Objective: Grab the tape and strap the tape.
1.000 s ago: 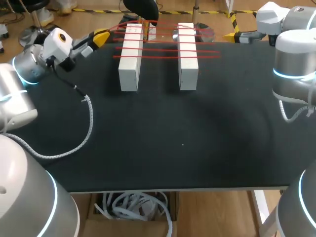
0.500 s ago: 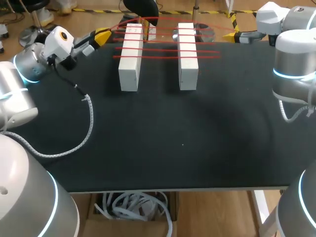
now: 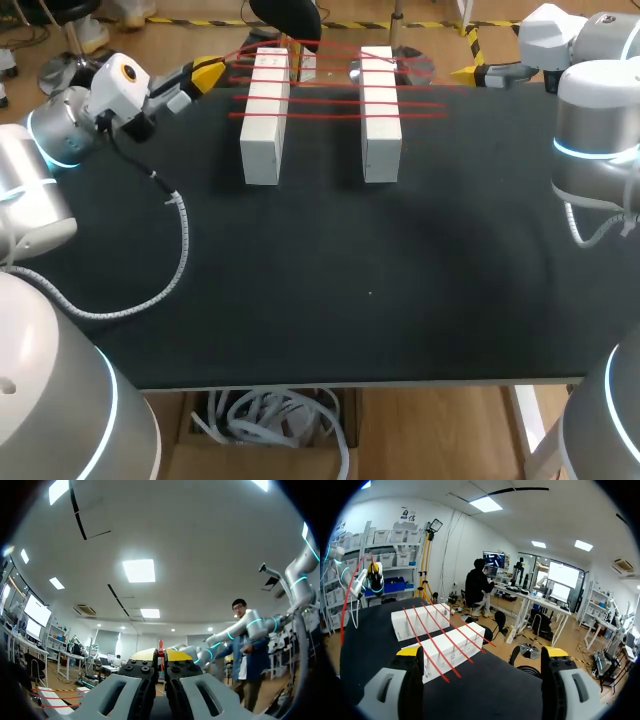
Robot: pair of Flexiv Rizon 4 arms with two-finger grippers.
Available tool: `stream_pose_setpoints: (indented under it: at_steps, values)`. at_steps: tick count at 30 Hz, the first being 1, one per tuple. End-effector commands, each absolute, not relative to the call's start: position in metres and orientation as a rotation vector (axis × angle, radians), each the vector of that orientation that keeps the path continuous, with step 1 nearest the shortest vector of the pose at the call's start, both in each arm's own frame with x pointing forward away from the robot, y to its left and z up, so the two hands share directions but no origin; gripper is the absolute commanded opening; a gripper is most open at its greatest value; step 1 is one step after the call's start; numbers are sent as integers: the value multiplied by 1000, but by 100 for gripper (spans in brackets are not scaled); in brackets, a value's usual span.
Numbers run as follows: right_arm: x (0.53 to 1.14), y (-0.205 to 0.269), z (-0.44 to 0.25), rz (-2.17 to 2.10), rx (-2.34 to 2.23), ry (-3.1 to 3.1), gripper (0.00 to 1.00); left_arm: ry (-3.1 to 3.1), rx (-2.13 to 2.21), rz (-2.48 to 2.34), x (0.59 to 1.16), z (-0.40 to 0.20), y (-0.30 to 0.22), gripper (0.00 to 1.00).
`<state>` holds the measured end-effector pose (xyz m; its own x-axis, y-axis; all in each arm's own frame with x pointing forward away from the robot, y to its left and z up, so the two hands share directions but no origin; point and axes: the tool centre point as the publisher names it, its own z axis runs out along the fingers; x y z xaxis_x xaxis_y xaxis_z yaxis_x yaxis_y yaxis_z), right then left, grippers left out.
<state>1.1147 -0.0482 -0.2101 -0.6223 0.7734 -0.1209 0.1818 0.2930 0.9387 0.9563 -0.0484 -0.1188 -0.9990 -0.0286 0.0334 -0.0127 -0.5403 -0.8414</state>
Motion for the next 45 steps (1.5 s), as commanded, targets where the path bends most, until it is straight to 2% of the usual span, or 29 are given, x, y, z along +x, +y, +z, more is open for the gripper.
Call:
stream_pose_setpoints:
  at_steps: [1,9,23,45]
  values:
    - [1108,-53,-193,1438,925,1862,100,1501,-67,-2748,956,-119,-49,0]
    - [1084,-55,-165,1498,983,1688,100,1501,-67,-2748,956,-119,-49,0]
    - [1056,-47,-162,1616,1182,1400,100,1501,-67,-2748,956,-119,-49,0]
    - [1015,-6,-147,1815,1571,682,100,1501,-67,-2748,956,-119,-49,0]
